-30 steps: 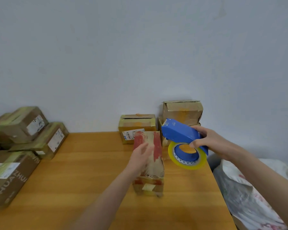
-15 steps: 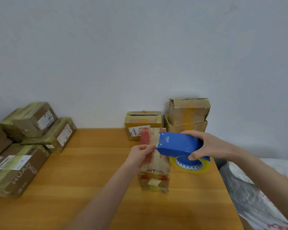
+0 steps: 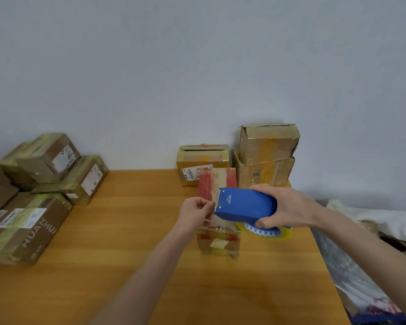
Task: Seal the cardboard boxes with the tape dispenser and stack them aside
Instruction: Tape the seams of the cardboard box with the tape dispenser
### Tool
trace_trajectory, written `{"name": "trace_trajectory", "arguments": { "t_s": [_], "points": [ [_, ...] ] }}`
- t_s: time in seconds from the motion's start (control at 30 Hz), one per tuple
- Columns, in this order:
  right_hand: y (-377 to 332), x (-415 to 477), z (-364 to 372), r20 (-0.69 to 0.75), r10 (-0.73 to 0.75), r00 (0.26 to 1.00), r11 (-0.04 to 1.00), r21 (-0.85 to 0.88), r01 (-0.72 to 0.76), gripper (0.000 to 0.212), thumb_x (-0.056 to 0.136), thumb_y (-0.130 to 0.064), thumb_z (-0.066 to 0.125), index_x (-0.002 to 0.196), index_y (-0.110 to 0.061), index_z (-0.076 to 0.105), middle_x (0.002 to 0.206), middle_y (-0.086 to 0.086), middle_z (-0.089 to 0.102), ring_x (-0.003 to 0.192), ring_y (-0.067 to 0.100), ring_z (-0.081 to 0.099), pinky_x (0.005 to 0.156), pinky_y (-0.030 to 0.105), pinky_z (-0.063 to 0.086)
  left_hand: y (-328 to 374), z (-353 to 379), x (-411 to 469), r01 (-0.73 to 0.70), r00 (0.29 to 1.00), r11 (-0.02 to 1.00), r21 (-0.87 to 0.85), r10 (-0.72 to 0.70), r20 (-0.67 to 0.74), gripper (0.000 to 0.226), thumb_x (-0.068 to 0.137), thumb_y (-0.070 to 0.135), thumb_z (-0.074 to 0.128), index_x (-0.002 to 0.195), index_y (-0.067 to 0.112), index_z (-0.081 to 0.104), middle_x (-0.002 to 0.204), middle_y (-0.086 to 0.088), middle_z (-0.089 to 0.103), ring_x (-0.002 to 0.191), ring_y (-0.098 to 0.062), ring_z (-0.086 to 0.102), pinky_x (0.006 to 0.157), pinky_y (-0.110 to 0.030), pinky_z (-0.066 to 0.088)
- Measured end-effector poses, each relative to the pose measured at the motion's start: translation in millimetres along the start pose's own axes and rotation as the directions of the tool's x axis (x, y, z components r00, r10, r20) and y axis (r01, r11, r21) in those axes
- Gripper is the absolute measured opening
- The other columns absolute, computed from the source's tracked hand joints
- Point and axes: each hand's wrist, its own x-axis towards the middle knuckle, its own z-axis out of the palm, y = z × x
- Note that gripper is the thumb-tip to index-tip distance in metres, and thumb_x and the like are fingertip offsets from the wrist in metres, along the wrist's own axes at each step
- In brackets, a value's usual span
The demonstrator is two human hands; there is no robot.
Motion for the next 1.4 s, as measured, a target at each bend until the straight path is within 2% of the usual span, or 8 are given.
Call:
{"name": "trace_trajectory", "arguments": {
  "t_s": [0.23, 0.37, 0.57, 0.7, 0.9, 1.07, 1.3, 1.4],
  "points": [
    [31.1, -36.4, -5.3, 0.032, 0.145, 0.989, 0.988, 0.057, -0.146, 0.057, 0.057, -0.055, 0.068, 0.104, -0.066, 0.037, 0.093, -0.037, 0.054, 0.091, -0.019, 0.051, 0.065, 0.011, 0.043, -24.6, -76.4, -8.4, 0.012, 0.982, 0.998, 0.057, -0.001, -0.188, 0.016, 0.095, 0.013, 0.059, 0.082, 0.005, 0.062, 0.071, -0.007, 0.057, 0.063, -0.014, 0.055, 0.051, -0.023, 0.055],
    [53.2, -51.4, 2.9, 0.108, 0.204, 0.973, 0.97, 0.111, -0.216, 0.055, 0.064, -0.045, 0.074, 0.108, -0.059, 0.043, 0.103, -0.024, 0.06, 0.092, -0.009, 0.057, 0.071, 0.017, 0.047, -44.6, -78.3, -12.3, 0.068, 0.981, 0.996, 0.064, -0.055, -0.185, 0.018, 0.096, 0.015, 0.058, 0.084, 0.001, 0.061, 0.072, -0.008, 0.055, 0.065, -0.017, 0.054, 0.051, -0.025, 0.055],
    [68.5, -46.8, 13.5, 0.107, 0.247, 0.963, 0.962, 0.092, -0.257, 0.064, 0.071, -0.037, 0.079, 0.12, -0.052, 0.042, 0.104, -0.025, 0.058, 0.091, 0.0, 0.06, 0.071, 0.018, 0.045, -53.9, -66.7, -6.9, 0.094, 0.982, 0.993, 0.066, -0.081, -0.173, 0.021, 0.096, 0.019, 0.058, 0.084, 0.002, 0.059, 0.073, -0.008, 0.055, 0.067, -0.018, 0.055, 0.067, -0.038, 0.057],
    [73.4, -37.7, 21.8, 0.126, 0.287, 0.95, 0.955, 0.044, -0.294, 0.07, 0.068, -0.042, 0.077, 0.13, -0.044, 0.045, 0.107, -0.02, 0.059, 0.094, 0.009, 0.061, 0.083, 0.034, 0.053, -61.2, -60.9, -1.7, 0.107, 0.976, 0.992, 0.069, -0.092, -0.197, 0.022, 0.096, 0.018, 0.058, 0.08, 0.005, 0.057, 0.071, -0.006, 0.054, 0.065, -0.017, 0.054, 0.063, -0.034, 0.056],
    [70.6, -21.6, 39.1, 0.14, 0.284, 0.949, 0.959, -0.03, -0.282, 0.06, 0.066, -0.048, 0.073, 0.115, -0.053, 0.039, 0.099, -0.021, 0.06, 0.087, 0.004, 0.06, 0.075, 0.029, 0.052, -76.5, -48.8, 12.8, 0.188, 0.958, 0.98, 0.068, -0.167, -0.234, 0.021, 0.096, 0.015, 0.057, 0.077, 0.007, 0.054, 0.069, -0.006, 0.057, 0.062, -0.016, 0.053, 0.058, -0.03, 0.053],
    [70.1, -14.2, 45.2, 0.196, 0.319, 0.927, 0.947, -0.022, -0.322, 0.061, 0.069, -0.043, 0.074, 0.121, -0.049, 0.041, 0.103, -0.017, 0.059, 0.094, 0.009, 0.059, 0.082, 0.037, 0.053, -89.0, -29.1, 20.4, 0.226, 0.959, 0.967, 0.114, -0.2, -0.201, 0.024, 0.098, 0.017, 0.054, 0.075, 0.009, 0.053, 0.071, -0.005, 0.057, 0.062, -0.014, 0.052, 0.05, -0.022, 0.05],
    [68.6, -6.0, 42.4, 0.25, 0.358, 0.9, 0.933, -0.067, -0.353, 0.071, 0.071, -0.044, 0.072, 0.134, -0.042, 0.039, 0.112, -0.012, 0.058, 0.102, 0.016, 0.057, 0.089, 0.039, 0.052, -85.9, -15.4, 29.4, 0.224, 0.965, 0.92, 0.322, -0.164, -0.203, 0.006, 0.1, 0.012, 0.047, 0.102, 0.011, 0.053, 0.092, -0.009, 0.059, 0.067, -0.012, 0.053, 0.048, -0.025, 0.054],
    [67.3, -4.0, 39.5, 0.257, 0.355, 0.899, 0.935, -0.095, -0.342, 0.071, 0.071, -0.046, 0.071, 0.134, -0.041, 0.039, 0.113, -0.013, 0.058, 0.101, 0.015, 0.057, 0.086, 0.036, 0.052, -77.6, -14.7, 27.7, 0.171, 0.98, 0.905, 0.39, -0.116, -0.161, 0.046, 0.099, 0.013, 0.048, 0.142, 0.025, 0.038, 0.114, -0.008, 0.056, 0.078, -0.018, 0.058, 0.055, -0.025, 0.051]
  ]
}}
